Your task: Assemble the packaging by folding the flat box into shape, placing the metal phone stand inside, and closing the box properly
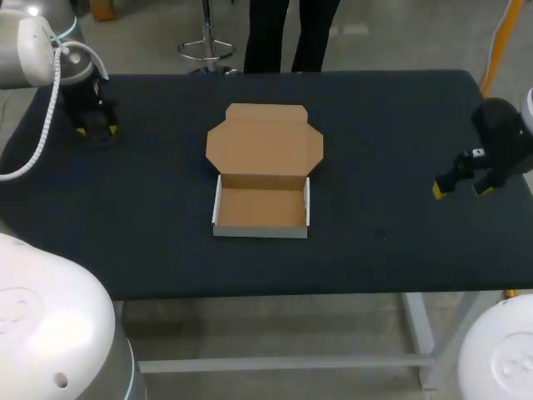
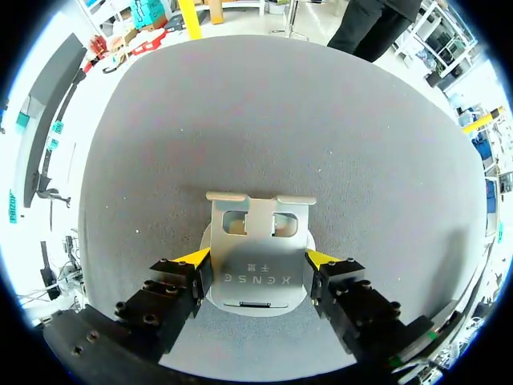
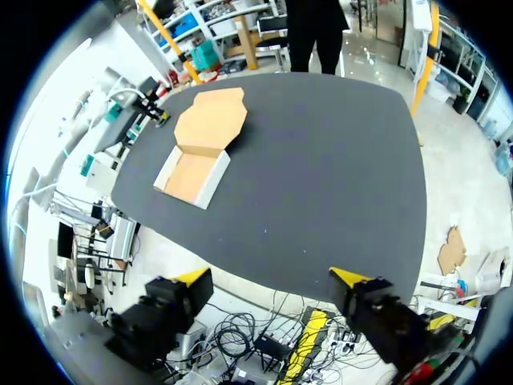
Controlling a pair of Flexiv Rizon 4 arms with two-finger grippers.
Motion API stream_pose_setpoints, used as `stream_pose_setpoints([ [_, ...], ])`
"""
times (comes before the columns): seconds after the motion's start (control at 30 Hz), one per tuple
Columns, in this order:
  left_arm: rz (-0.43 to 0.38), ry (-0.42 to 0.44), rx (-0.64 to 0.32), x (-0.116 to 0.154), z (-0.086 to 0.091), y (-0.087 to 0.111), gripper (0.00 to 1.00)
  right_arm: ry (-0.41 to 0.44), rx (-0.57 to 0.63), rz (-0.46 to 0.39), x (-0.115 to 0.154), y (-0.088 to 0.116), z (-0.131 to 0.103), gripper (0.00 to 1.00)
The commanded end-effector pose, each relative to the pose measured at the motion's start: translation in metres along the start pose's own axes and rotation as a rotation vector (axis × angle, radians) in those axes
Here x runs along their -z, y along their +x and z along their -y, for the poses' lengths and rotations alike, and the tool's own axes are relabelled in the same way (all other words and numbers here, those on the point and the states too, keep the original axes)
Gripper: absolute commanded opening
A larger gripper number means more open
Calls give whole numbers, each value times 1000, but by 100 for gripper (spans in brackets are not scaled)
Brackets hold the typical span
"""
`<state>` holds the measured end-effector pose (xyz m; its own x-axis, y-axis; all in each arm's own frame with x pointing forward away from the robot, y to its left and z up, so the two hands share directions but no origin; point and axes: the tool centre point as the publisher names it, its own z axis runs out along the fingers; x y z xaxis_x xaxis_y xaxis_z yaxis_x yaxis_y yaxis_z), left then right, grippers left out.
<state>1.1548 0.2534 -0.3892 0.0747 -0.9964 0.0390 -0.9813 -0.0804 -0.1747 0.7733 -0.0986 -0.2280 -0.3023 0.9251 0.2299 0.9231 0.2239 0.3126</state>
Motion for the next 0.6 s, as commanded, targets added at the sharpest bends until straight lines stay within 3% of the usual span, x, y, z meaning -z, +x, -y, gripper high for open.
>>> stream_pose_setpoints([
  [0.03, -11, 36, 1, 24, -27, -5, 0, 6, 0, -1, 2, 0, 0, 100],
  [0.2, -14, 50, -3, 38, -47, -7, 0, 6, 0, -1, 2, 0, 0, 100],
  [0.6, -27, 72, -30, 81, -88, -2, 0, -156, 370, -106, -12, 4, -18, 100],
])
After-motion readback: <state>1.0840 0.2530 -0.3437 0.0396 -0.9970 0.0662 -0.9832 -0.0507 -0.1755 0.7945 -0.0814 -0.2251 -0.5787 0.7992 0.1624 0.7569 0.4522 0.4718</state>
